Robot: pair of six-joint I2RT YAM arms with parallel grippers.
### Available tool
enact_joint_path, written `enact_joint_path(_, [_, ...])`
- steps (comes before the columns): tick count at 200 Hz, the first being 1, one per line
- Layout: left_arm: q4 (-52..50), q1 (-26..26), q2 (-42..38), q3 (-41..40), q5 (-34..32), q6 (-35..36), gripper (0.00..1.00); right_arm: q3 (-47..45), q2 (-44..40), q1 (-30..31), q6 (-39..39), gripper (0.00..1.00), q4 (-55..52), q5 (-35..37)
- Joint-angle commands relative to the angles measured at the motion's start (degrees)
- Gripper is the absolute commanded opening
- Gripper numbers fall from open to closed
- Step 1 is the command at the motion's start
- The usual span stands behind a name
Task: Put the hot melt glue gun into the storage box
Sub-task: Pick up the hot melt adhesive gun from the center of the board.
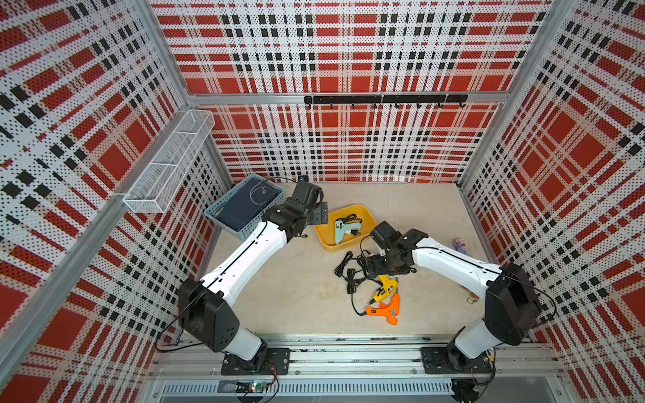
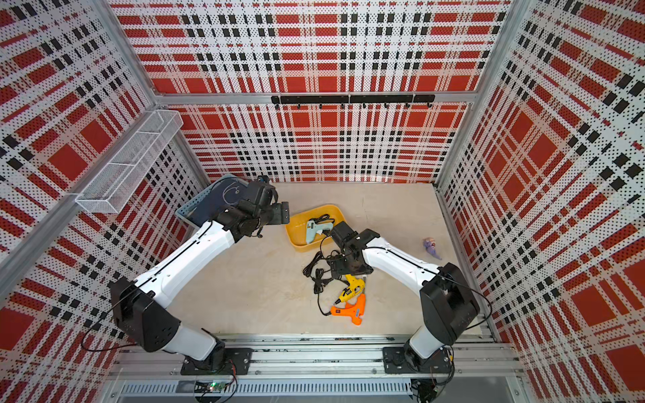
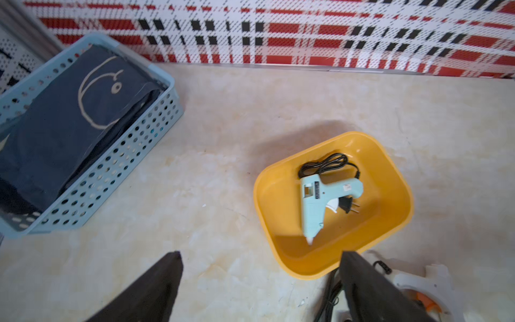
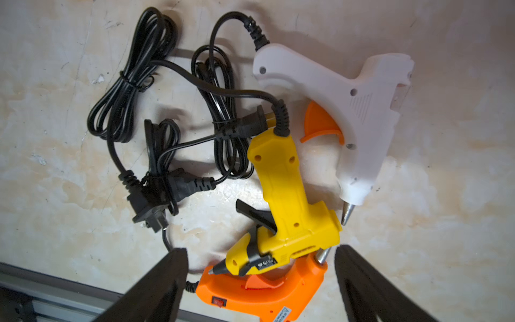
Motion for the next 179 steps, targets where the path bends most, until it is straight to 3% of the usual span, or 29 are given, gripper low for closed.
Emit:
enact_joint_path(1, [1.09,0.87,-1.77,-2.40,0.24,-1.74,0.94,1.49,3.95,-0.26,-3.04,0.84,1.72,2.76])
enact_joint_path(36, [1.16,1.45,-3.88,-4.70,0.68,-2.10,0.91,3.00,9.88,-0.22,-7.16,0.66,2.80,2.98])
enact_joint_path(84, [0.68,2.36,-7.50,-7.61,-0.21,-2.89,0.91,4.82,14.85,-0.31,-8.80,0.61,3.35,3.90])
enact_joint_path(92, [0.55,2.52,-8.06,-7.99,-0.35,-2.97,0.91,5.11,15.25,-0.35,-9.29,0.55,3.12,4.28])
enact_joint_path(107, [0.19,3.00,-8.91,-8.57,-0.62,-3.14,0.91,6.36,15.29,-0.35,-10.32,0.35,1.61,5.66])
enact_joint_path(130, [-0.15,3.73,-9.83,-9.11,-0.98,-3.59,0.91,9.02,13.62,-0.38,-12.23,0.20,-2.41,8.03])
enact_joint_path(179, [-0.07,4.91,-9.86,-9.77,-0.88,-3.33,0.91,18.85,6.41,-0.44,-15.51,0.17,-13.30,10.37])
